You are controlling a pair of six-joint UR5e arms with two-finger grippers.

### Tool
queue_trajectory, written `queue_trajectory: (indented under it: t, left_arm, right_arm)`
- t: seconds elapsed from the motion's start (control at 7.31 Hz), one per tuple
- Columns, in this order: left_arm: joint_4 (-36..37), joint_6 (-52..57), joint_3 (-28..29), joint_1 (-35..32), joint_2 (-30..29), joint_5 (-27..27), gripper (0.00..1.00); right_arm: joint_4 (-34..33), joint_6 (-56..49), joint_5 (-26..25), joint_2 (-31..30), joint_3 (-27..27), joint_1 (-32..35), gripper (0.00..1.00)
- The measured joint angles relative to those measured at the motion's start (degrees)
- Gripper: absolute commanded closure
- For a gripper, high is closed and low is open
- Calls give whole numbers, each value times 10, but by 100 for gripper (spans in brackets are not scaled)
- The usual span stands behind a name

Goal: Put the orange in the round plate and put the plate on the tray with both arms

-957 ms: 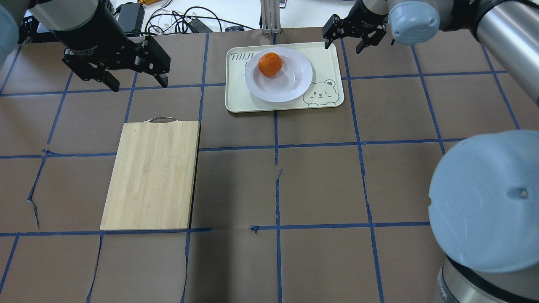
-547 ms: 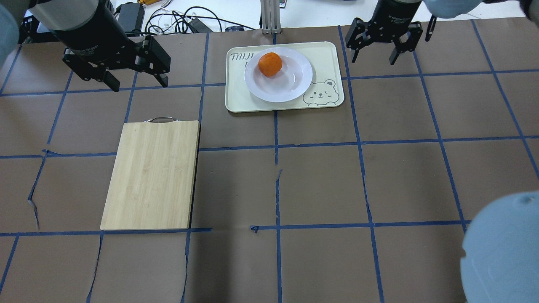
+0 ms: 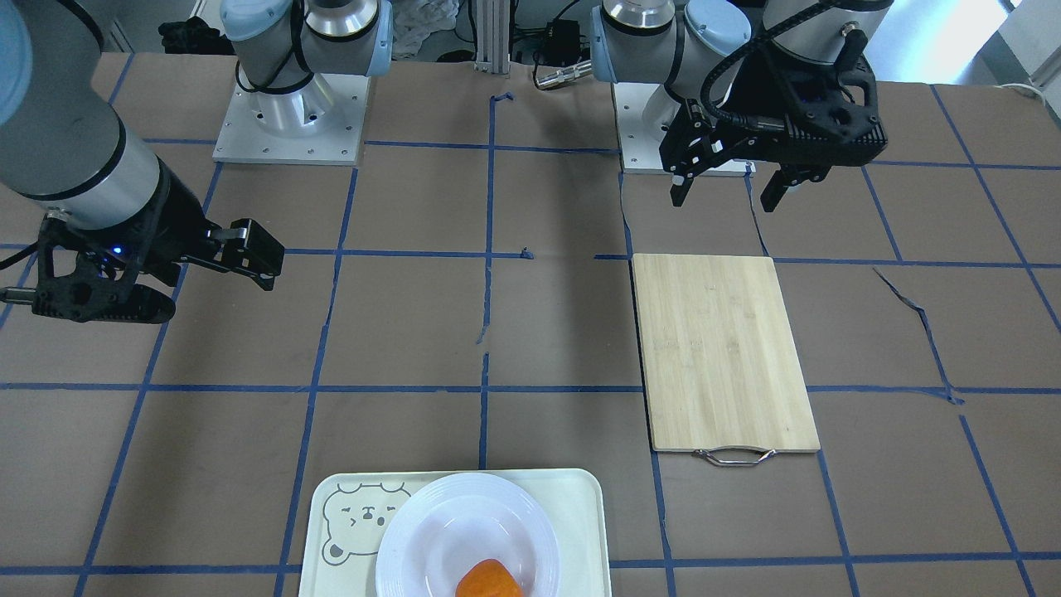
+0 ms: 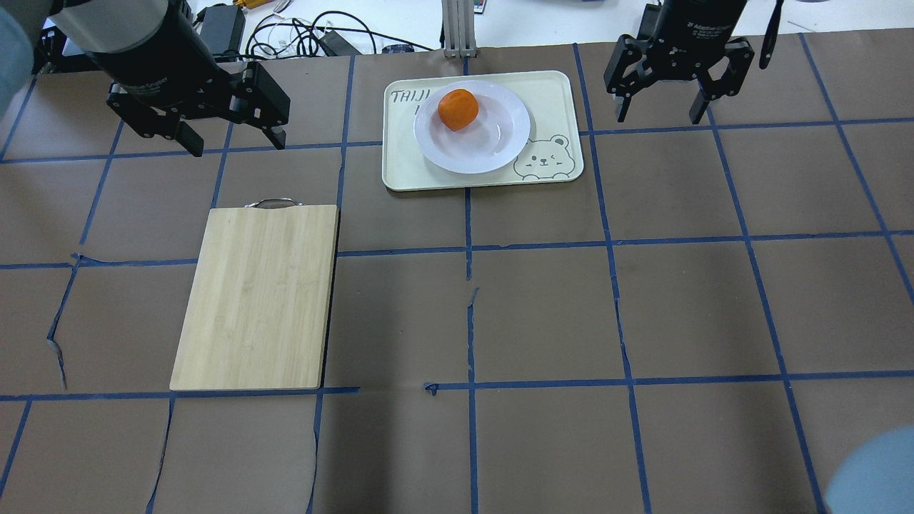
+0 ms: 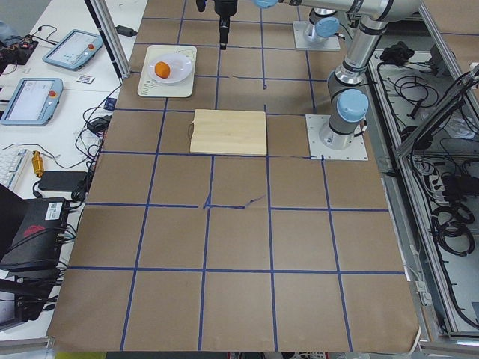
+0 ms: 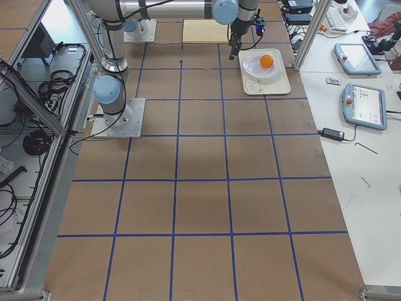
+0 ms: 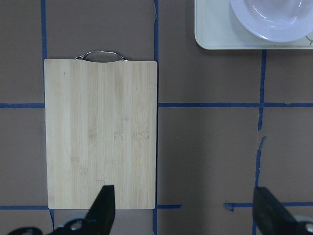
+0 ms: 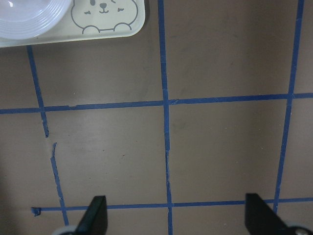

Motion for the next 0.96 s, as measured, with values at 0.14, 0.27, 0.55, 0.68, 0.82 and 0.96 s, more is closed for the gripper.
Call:
queue_trajectory:
  t: [0.14,0.27,0.55,0.68,0.82,0.96]
  left_arm:
    - [0,0,0,0,0,0,0]
    - [0,0,0,0,0,0,0]
    - [0,0,0,0,0,0,0]
    - [0,0,0,0,0,0,0]
    - [0,0,0,0,0,0,0]
    - [0,0,0,0,0,1,0]
  right_arm:
    - [8,0,-1,-10,0,0,0]
    - [11,0,-2,-19,1,1,0]
    - [10,6,-2,-37,2,2,0]
    - [9,11,-2,-46,4,3,0]
    - [7,14,-2,-52,9,3,0]
    - [5,16,-2,-59,16,3,0]
